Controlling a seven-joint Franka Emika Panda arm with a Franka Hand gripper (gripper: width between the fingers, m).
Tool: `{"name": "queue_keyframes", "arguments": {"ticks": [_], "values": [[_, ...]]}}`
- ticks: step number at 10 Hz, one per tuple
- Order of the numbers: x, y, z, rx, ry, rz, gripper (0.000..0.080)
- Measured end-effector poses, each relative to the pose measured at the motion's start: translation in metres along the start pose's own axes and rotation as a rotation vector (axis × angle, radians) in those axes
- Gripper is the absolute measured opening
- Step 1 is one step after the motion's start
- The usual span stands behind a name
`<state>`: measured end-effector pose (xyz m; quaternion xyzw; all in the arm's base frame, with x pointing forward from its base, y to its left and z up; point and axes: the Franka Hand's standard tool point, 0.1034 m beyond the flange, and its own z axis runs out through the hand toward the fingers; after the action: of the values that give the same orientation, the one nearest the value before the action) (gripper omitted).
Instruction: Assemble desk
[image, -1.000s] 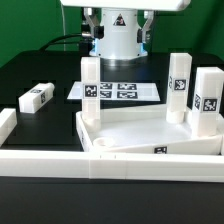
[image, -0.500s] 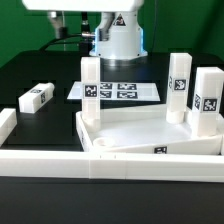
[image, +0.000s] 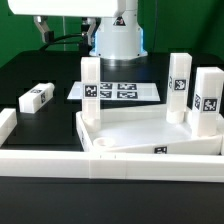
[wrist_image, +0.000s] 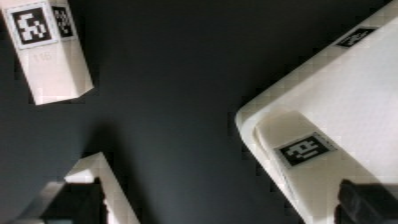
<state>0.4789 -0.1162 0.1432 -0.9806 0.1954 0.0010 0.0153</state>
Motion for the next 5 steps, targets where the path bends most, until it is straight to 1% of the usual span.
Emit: {"name": "queue_keyframes", "arguments": {"ticks": [1,2,3,4,5], "values": [[-0.004,0.015,0.004,0.003,-0.011,-0.017,0.0649],[-0.008,0.042,0.013,0.006,-0.025,-0.021,0.0649],[-0.008,0.061,0.023,-0.005,-0.027,-0.029,0.0649],[-0.008,0.071,0.033,-0.021,-0.031,-0.023,0.0649],[-0.007,0.064,0.030,-0.016,-0.028,-0.034,0.0649]]}}
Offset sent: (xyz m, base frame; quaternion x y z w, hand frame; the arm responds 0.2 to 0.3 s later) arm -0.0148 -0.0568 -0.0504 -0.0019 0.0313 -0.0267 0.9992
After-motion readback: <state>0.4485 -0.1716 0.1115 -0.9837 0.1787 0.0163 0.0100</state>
